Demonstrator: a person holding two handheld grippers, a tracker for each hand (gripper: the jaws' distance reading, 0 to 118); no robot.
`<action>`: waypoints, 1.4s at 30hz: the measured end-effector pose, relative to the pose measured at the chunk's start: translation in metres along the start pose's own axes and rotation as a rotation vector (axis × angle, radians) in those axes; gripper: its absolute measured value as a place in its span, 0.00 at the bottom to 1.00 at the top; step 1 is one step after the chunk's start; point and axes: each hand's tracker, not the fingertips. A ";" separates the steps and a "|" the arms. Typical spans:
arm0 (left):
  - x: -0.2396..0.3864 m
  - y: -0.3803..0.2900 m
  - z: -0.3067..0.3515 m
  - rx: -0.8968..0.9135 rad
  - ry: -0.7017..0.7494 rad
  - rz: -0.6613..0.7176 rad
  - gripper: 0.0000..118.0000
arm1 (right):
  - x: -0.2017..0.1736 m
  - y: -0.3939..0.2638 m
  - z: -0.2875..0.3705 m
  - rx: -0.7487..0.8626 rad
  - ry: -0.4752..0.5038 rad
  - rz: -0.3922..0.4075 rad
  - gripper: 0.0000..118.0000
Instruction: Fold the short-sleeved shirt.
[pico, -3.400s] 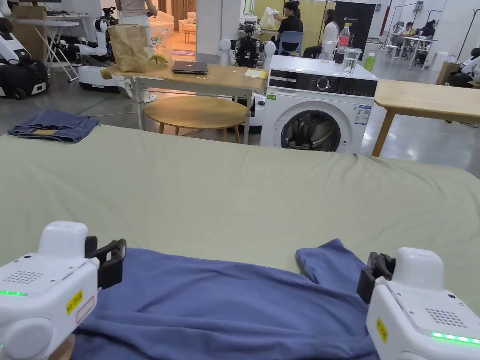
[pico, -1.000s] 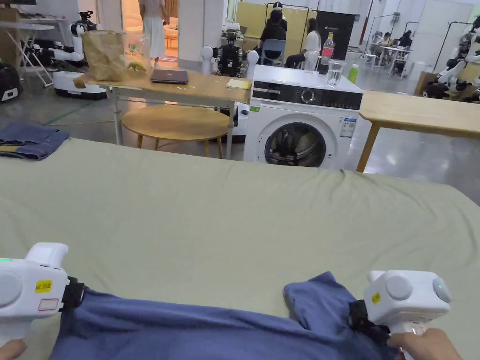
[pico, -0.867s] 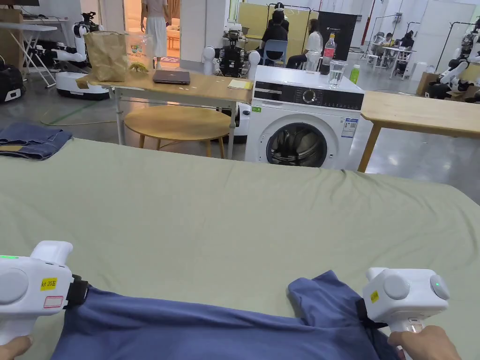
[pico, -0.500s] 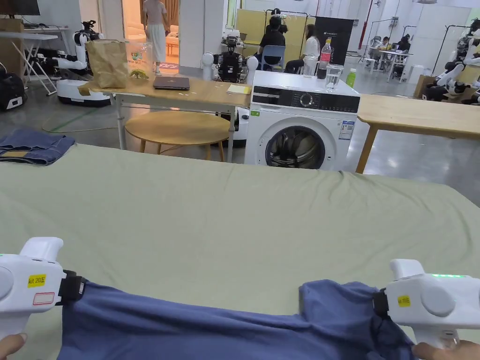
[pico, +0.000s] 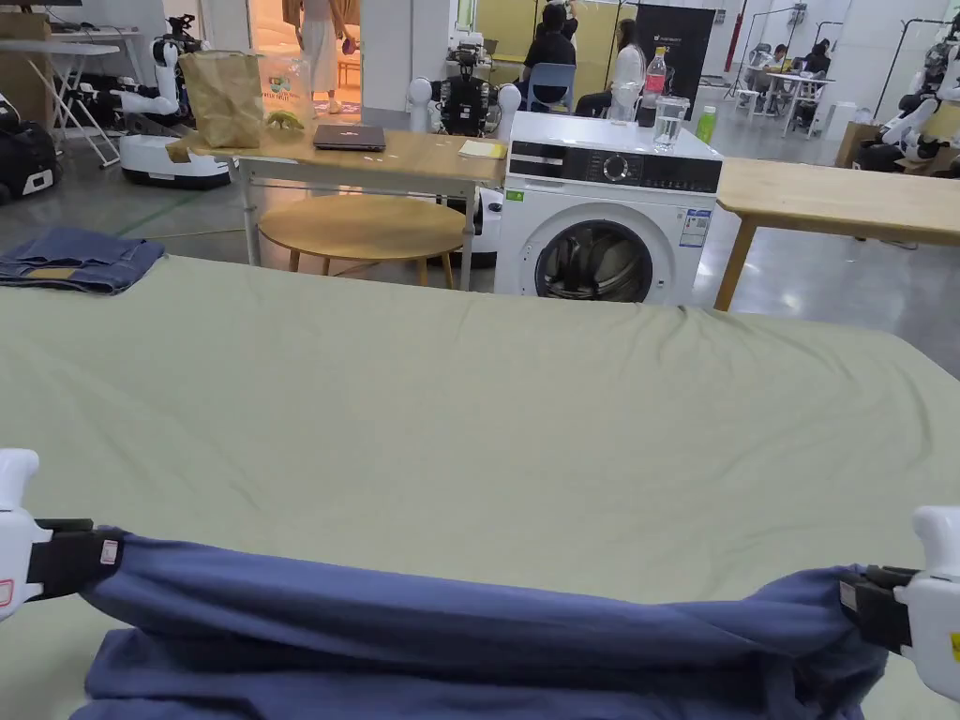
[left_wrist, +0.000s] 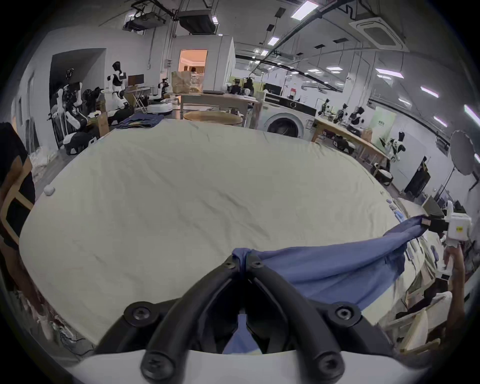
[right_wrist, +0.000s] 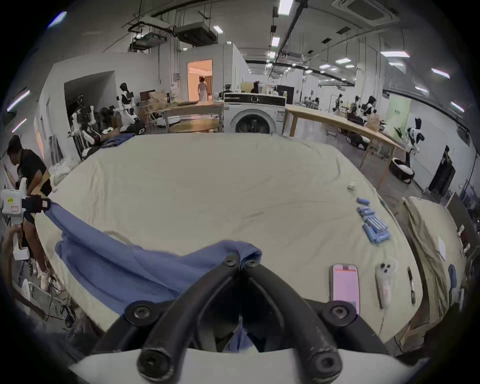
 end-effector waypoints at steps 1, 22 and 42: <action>-0.001 -0.006 0.002 -0.015 -0.004 0.003 0.00 | 0.003 -0.009 0.002 -0.014 0.004 -0.008 0.00; -0.004 -0.083 -0.053 -0.328 0.064 -0.029 0.05 | -0.003 -0.103 -0.059 -0.331 -0.053 0.001 0.11; 0.116 -0.004 -0.023 0.420 0.120 -0.201 0.39 | -0.093 -0.009 -0.015 0.421 -0.146 -0.053 0.45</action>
